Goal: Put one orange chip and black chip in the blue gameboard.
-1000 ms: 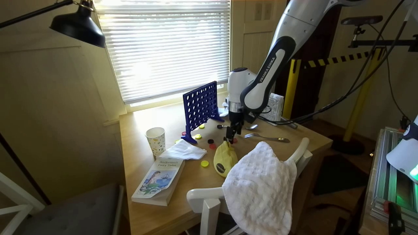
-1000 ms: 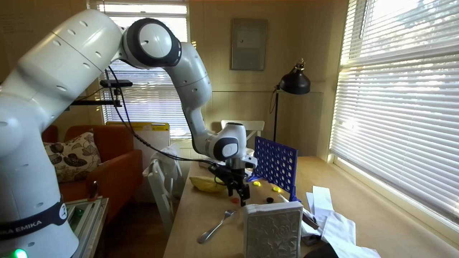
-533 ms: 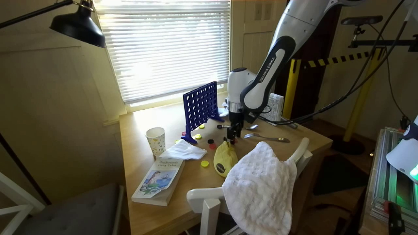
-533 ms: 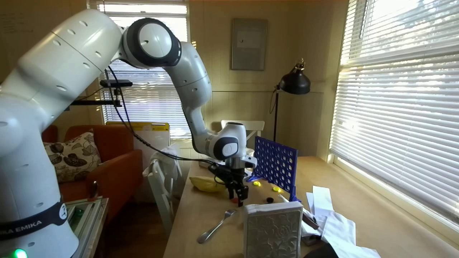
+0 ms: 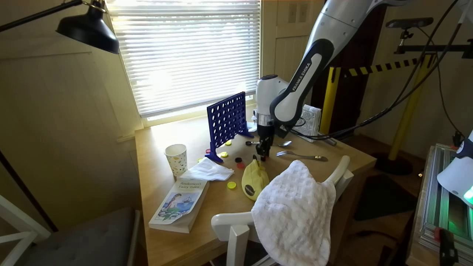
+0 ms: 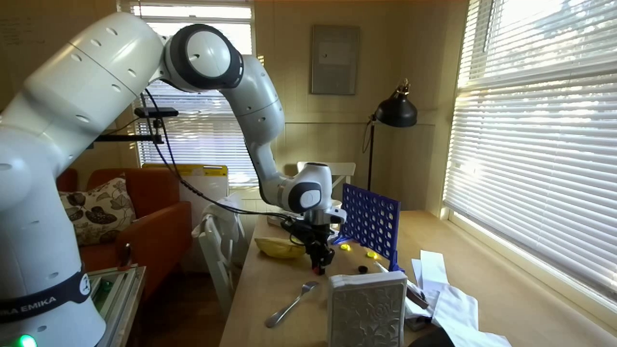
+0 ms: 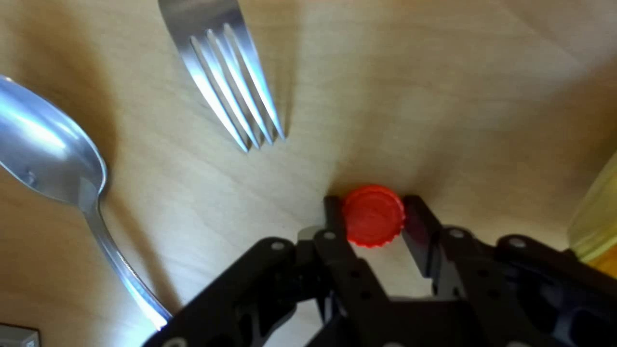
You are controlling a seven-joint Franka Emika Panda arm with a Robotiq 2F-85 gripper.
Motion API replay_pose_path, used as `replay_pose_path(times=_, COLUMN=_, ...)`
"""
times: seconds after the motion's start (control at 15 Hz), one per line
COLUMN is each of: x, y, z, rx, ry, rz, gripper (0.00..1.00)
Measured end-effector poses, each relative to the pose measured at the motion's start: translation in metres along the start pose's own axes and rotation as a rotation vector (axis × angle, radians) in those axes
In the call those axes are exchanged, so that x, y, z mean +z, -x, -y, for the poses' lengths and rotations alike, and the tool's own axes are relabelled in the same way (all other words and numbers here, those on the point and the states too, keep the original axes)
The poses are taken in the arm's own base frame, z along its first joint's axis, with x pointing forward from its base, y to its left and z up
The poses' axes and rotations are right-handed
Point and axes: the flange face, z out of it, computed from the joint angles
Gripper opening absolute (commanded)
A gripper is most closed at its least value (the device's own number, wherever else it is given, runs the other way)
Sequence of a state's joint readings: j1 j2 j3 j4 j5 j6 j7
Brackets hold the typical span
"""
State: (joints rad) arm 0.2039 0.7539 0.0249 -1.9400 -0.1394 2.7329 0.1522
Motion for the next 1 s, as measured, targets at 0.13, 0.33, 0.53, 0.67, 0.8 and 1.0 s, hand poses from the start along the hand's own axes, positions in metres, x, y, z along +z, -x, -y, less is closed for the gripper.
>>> replay_pose_path(times=0.13, x=-0.001, y=-0.001, z=0.002, rx=-0.026, ry=0.019, rz=-0.006, gripper=0.11)
replay_pose_path(times=0.33, x=-0.013, y=-0.002, z=0.005, rx=-0.091, ry=0.08, rz=-0.088, gripper=0.11)
replay_pose_path(times=0.53, x=-0.041, y=0.002, z=0.005, rx=-0.12, ry=0.123, rz=-0.22, gripper=0.11)
replay_pose_path(times=0.67, x=-0.06, y=0.006, z=0.003, rx=-0.102, ry=0.131, rz=-0.305, gripper=0.11)
replay_pose_path(times=0.8, x=-0.077, y=0.012, z=0.0, rx=-0.081, ry=0.132, rz=-0.389, gripper=0.11)
replay_pose_path(times=1.0, x=-0.103, y=0.019, z=-0.006, rx=-0.069, ry=0.147, rz=-0.533, gripper=0.11)
